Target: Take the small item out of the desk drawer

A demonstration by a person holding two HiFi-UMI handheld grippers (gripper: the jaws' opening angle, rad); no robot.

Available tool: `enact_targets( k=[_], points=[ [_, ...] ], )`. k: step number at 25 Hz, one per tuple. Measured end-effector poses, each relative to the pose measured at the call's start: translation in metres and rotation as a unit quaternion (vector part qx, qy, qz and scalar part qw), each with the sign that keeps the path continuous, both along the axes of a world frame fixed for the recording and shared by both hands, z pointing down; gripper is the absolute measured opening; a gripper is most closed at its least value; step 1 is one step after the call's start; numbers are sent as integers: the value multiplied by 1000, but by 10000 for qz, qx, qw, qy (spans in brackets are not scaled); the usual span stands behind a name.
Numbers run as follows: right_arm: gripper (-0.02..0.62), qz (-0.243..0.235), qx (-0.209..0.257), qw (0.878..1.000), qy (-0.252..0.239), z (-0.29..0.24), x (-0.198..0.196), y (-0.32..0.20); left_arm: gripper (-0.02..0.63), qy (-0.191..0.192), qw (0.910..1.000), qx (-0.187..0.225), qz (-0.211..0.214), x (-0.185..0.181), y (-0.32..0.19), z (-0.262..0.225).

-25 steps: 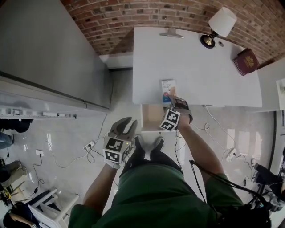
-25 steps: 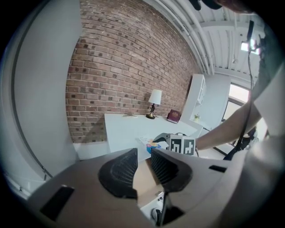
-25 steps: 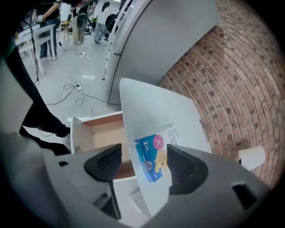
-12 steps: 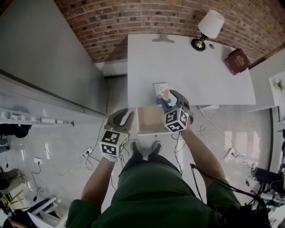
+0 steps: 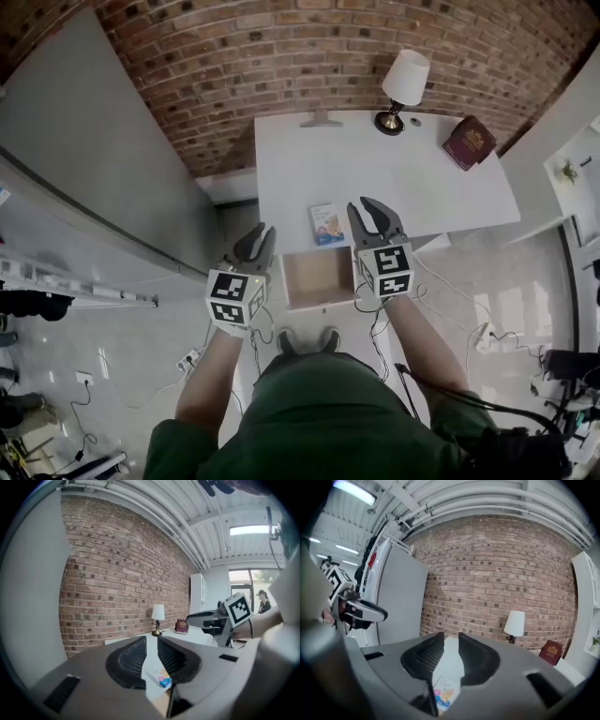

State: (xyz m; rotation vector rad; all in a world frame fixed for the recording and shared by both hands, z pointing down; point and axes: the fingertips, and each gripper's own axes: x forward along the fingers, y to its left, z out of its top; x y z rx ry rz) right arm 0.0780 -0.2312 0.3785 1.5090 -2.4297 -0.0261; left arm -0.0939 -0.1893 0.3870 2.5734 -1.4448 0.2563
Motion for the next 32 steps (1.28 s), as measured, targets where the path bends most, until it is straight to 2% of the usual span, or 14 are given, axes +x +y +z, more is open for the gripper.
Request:
enact_targets(
  k=[4,12,23,32],
  points=[
    [64,125,402,9984,-384,-48,6,7,60,55,9985,529,109,11,-9,-44],
    [24,116,765,9935,-841,-98,7,35,51,291,9926,1156,212,20,-3,-110],
    [5,130,888,9902,-1074,-119,20,43,44,375,9898,1326,354,39,-2,-134],
    [3,197,1029,9895,-997,-120,38,41,34,160,9902,1372,187,45,-7,-127]
  ],
)
